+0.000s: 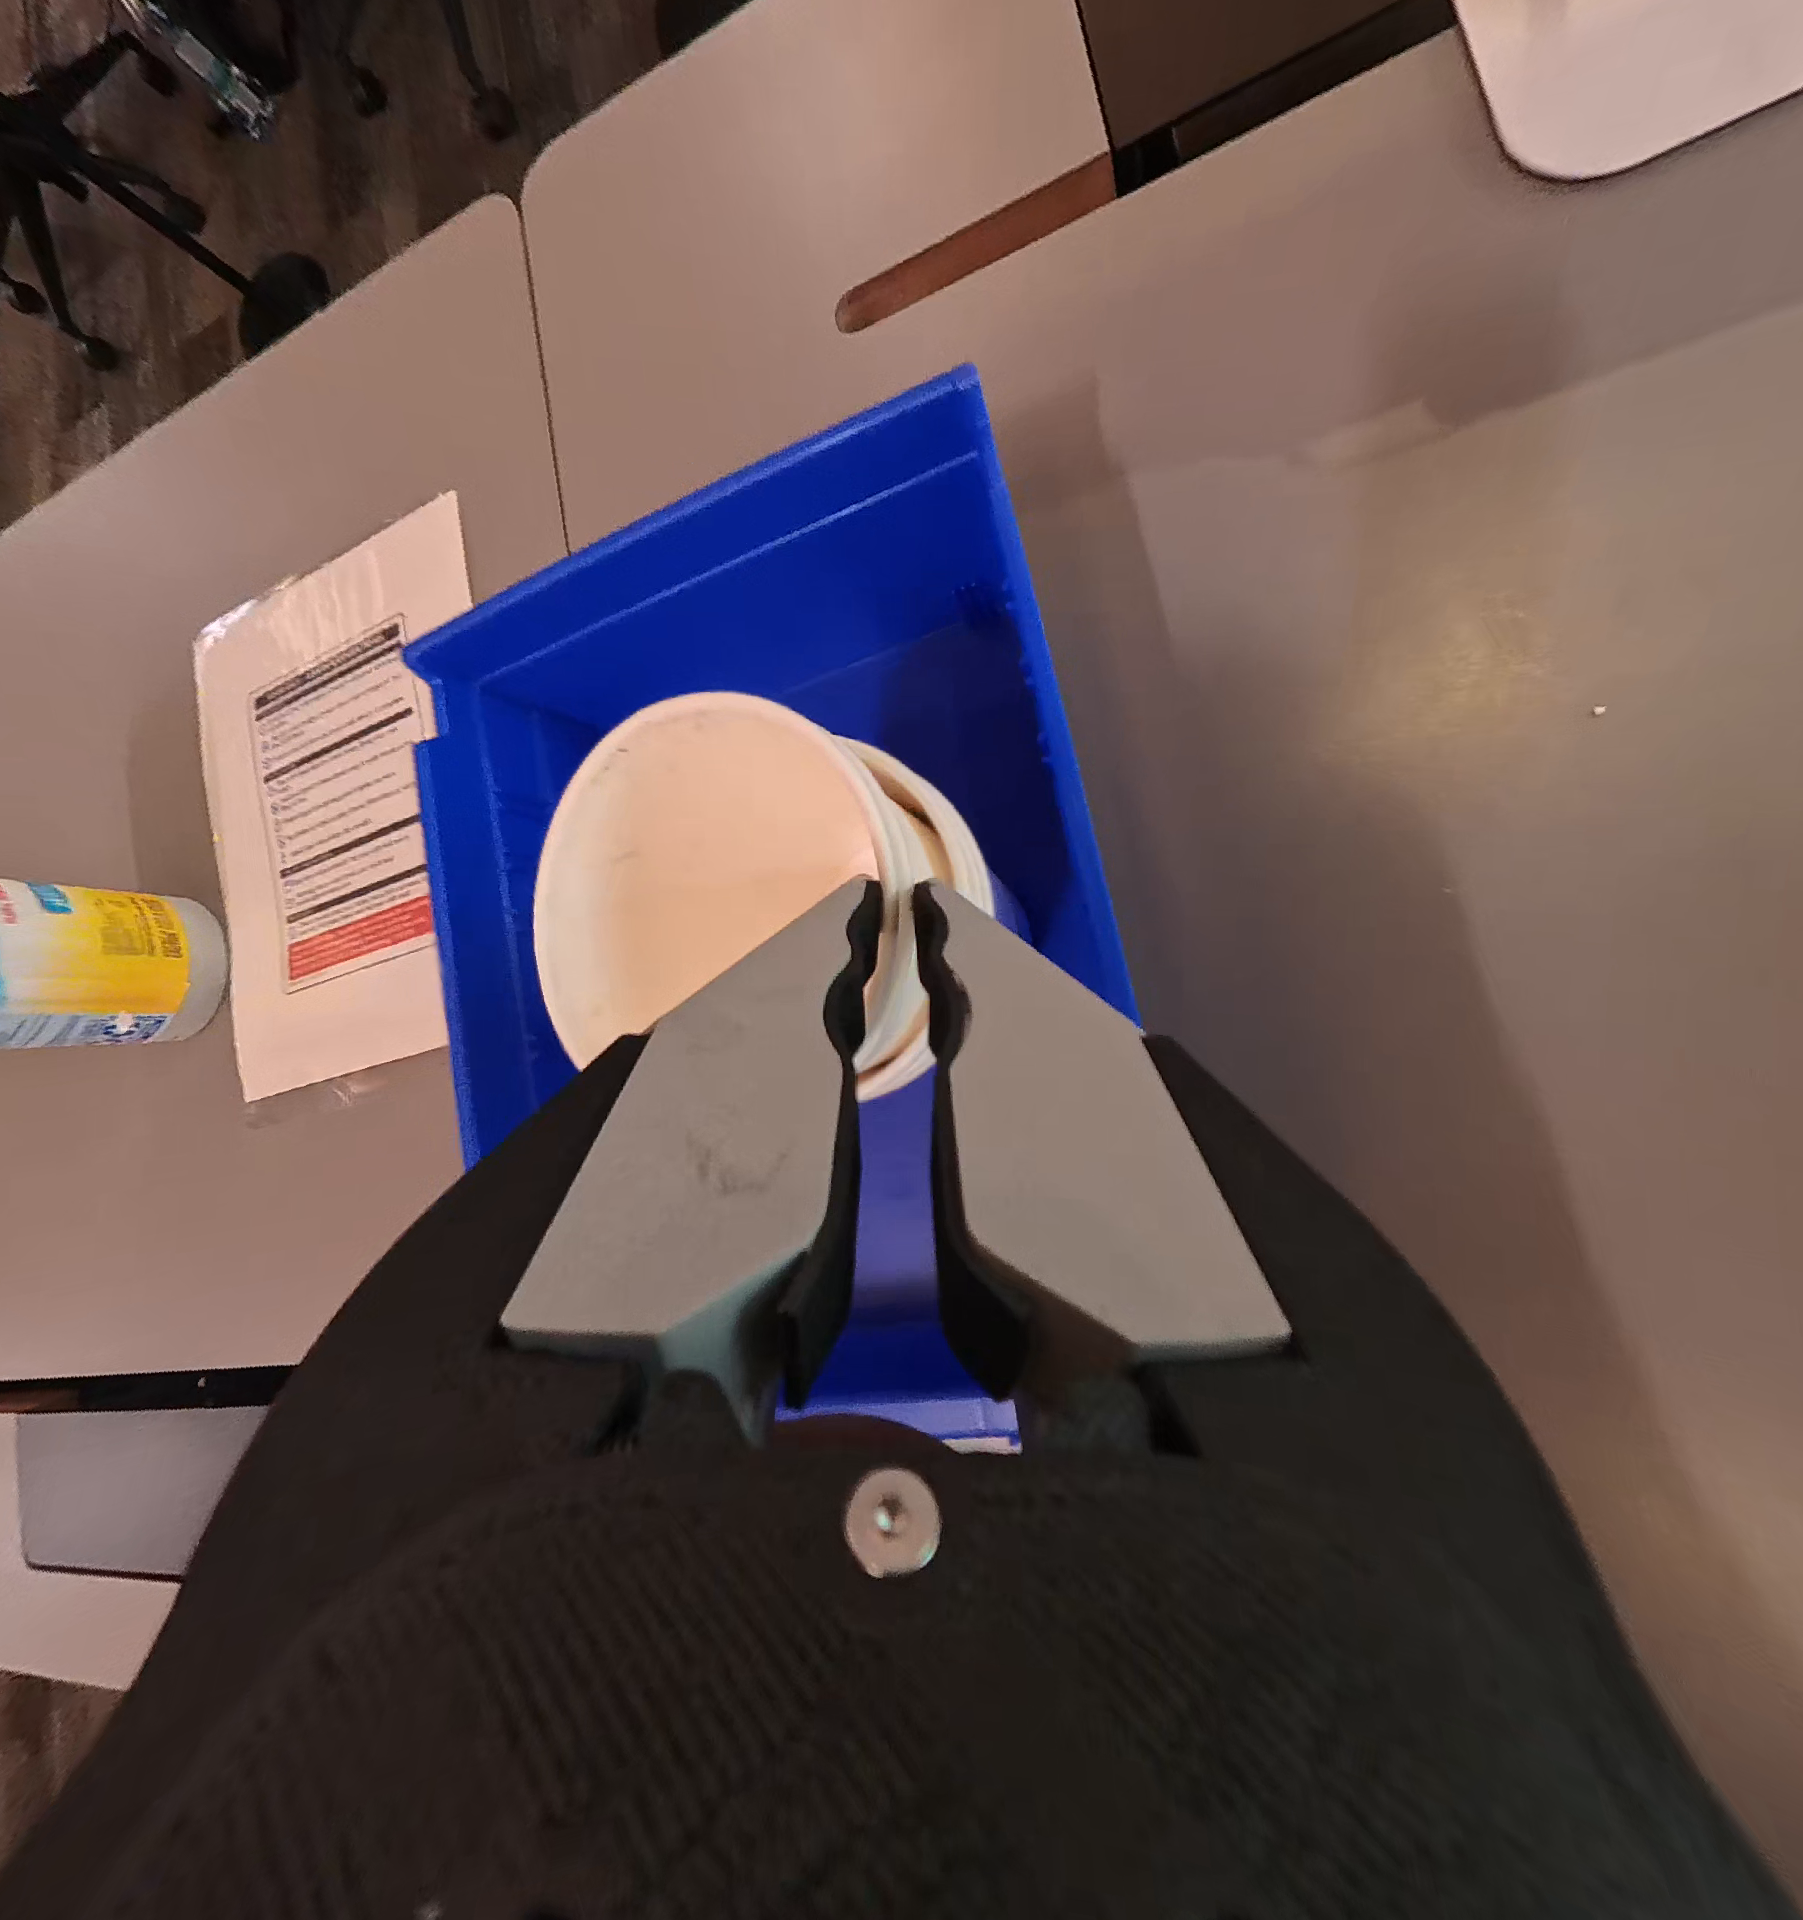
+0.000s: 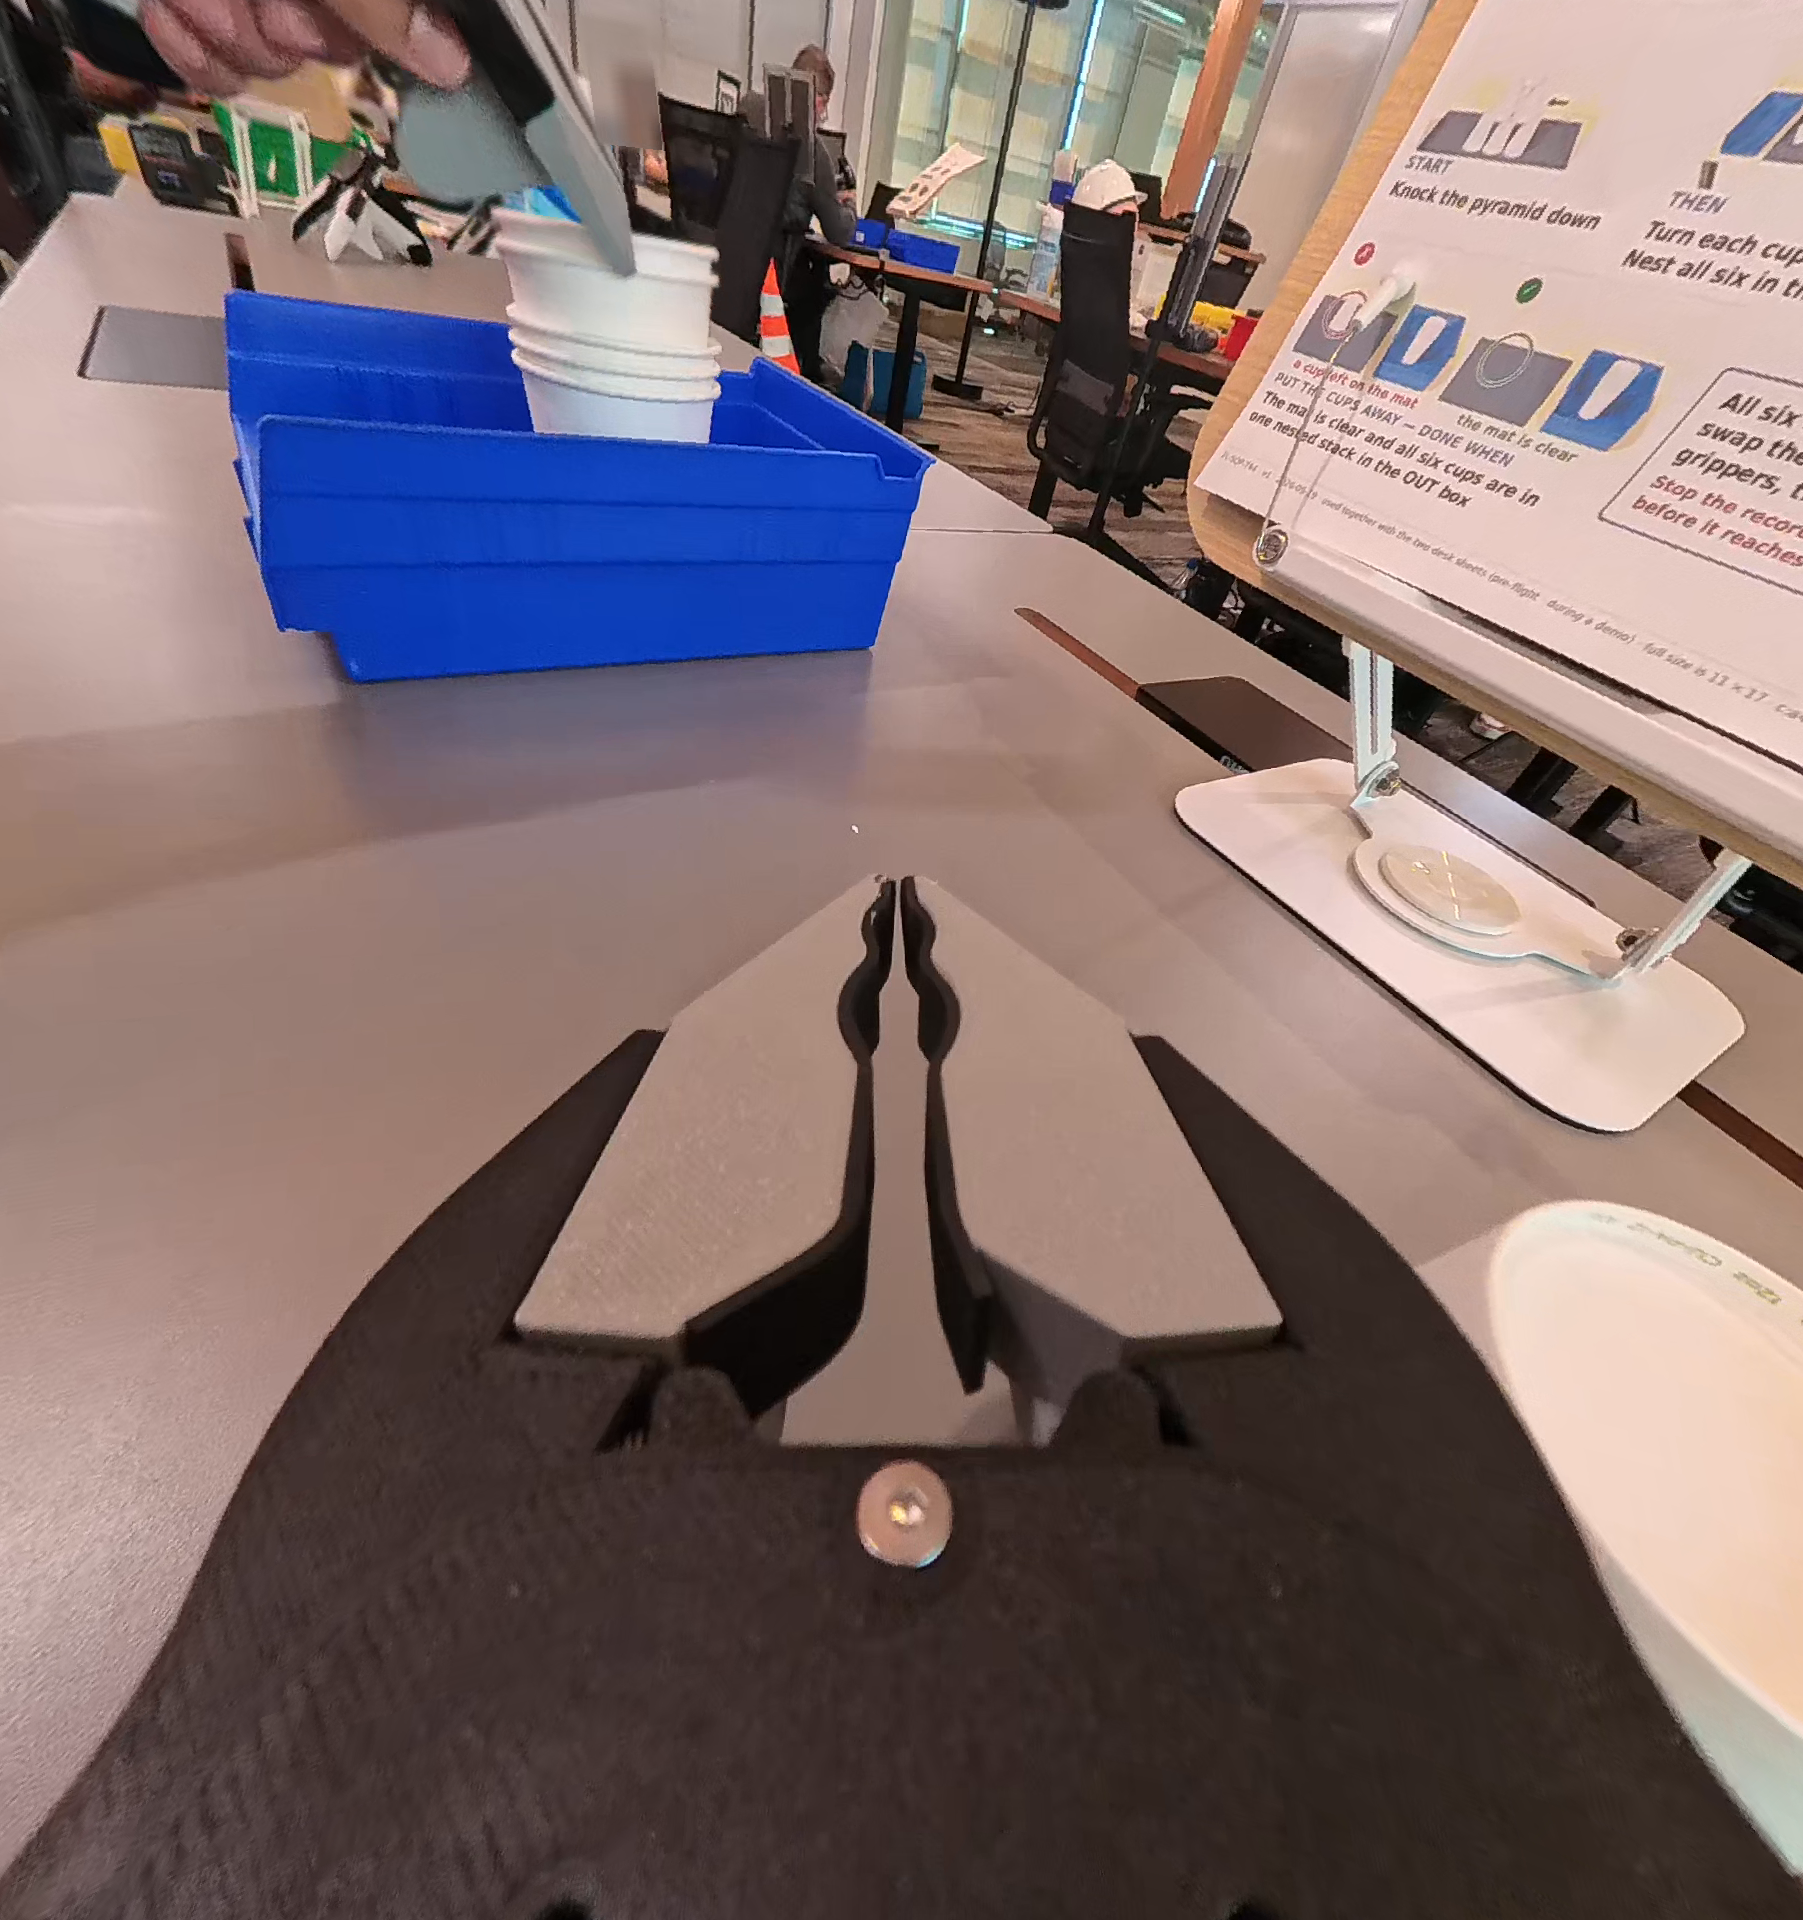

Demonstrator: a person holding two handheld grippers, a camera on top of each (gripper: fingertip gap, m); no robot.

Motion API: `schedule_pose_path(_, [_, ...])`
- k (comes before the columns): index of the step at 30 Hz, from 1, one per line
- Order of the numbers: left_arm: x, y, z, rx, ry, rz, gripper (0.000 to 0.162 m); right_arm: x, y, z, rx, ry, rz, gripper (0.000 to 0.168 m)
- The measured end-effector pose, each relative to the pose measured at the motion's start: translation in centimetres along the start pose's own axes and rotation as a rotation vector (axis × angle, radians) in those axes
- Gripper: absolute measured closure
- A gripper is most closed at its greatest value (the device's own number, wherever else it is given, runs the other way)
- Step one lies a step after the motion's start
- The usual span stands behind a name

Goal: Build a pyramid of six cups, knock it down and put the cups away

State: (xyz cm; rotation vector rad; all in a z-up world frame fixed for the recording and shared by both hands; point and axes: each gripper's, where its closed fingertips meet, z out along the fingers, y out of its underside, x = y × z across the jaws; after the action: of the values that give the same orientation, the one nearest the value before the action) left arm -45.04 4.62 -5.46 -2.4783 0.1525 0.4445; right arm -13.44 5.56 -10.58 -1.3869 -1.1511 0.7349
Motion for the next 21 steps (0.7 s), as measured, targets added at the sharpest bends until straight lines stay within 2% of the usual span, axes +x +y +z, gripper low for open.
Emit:
schedule_pose_path(4, [-0.4, -0.7, -1.0, 0.026, -0.028, 0.018, 0.158, -0.1, 0.3, 0.1, -0.013, -0.007, 0.004, 0.168])
schedule_pose_path(8, [0.0, 0.3, -0.6, -0.032, -0.024, 0.057, 0.158, -0.1, 0.4, 0.2, -0.019, -0.01, 0.005, 0.168])
schedule_pose_path(15, [0.3, 0.0, -0.7, -0.002, 0.028, 0.005, 0.159, -0.3, 0.6, 0.3, -0.033, -0.019, 0.001, 0.168])
schedule_pose_path(21, [1.9, -0.3, -0.9, 0.037, 0.234, -0.134, 0.161, -0.5, 0.8, 0.5, -0.048, -0.034, -0.001, 0.168])
